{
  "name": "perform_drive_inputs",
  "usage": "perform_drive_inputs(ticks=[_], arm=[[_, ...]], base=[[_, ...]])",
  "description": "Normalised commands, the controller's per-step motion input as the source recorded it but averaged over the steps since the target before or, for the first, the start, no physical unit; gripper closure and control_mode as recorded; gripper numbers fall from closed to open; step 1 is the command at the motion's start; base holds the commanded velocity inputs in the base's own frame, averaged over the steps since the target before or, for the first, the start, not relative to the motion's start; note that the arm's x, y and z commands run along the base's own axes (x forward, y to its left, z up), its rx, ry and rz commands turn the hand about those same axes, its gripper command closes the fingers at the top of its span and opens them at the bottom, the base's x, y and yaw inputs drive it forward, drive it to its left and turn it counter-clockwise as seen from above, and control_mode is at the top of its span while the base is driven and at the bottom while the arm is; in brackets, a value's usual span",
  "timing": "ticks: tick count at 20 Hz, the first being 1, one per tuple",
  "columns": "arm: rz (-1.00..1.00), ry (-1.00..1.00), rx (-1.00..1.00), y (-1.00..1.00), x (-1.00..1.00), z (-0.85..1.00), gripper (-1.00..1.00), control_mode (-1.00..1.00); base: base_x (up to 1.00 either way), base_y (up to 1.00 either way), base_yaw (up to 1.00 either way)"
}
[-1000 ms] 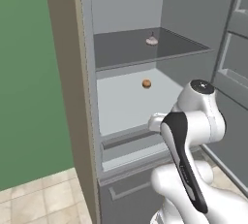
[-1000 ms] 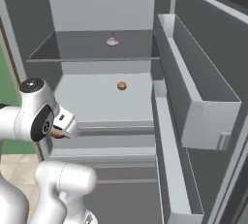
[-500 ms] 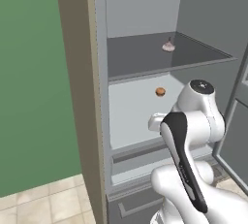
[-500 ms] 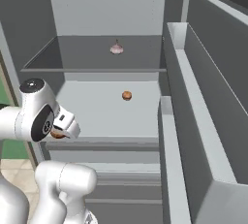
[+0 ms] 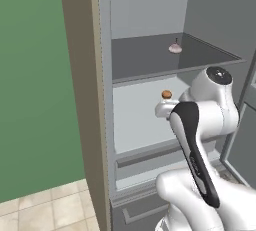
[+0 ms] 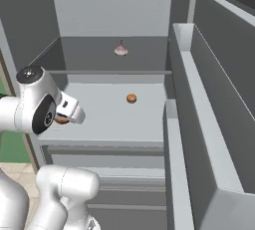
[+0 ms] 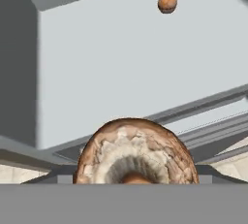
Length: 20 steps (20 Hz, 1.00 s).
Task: Place the mushroom in the correct fridge rack based on whether it is a fruit or vegetable. Finally, close the fridge door.
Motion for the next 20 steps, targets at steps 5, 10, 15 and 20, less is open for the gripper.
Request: perform_drive_inputs(ticks=[5,10,15,20], arm=[[0.01,-0.24,-0.04,0.00,0.49,0.82,1.00,-1.00],[0.00,-0.21,0.00,0.00,0.61,0.68,1.00,-1.00],[0.00,-0.08,0.00,0.00,0.79,0.35,1.00,-1.00],[0.00,-0.01,0.00,0.00,0.93,0.14,1.00,-1.00]], base=[[0.00,0.00,0.00],[0.00,0.00,0.00],[0.00,0.00,0.00],[0.00,0.00,0.00]])
